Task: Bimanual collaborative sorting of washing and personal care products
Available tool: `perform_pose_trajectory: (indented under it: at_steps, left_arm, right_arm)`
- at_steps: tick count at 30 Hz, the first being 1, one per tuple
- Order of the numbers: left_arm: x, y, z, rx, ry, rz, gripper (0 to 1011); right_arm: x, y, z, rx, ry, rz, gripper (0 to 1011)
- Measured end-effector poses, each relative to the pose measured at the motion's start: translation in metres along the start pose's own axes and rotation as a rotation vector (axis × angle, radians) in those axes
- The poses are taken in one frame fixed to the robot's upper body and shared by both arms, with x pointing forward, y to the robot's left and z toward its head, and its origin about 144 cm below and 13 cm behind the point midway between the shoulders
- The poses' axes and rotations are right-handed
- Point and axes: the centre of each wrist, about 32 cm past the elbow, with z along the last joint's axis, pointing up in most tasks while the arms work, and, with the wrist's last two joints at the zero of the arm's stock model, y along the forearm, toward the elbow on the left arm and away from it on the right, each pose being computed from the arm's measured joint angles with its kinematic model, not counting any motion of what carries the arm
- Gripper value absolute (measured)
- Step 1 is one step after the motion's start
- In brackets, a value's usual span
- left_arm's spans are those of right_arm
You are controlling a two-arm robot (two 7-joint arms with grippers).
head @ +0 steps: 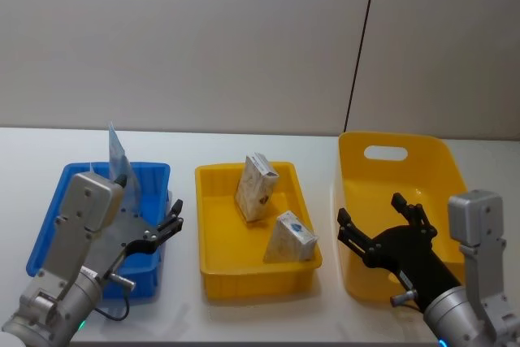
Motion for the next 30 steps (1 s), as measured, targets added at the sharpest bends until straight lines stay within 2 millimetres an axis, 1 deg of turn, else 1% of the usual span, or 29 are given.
perform_pose_trajectory:
  at_steps: [15,23,30]
  left_arm:
    - [0.0,0.0,0.0,0.0,0.0,0.0,1001]
    - [0.0,0.0,0.0,0.0,0.0,0.0,1002]
    - [0.0,0.0,0.0,0.0,0.0,0.0,1001]
  right_arm:
    - [-0.001,0.0,0.0,-0.002,0.001,0.001,1004]
    - [-0.007,0.003,0.003,-0.02,0.005,0.016,1004]
    - [-0.016,0.01,0.008,-0.061,0.011,0.035,1004]
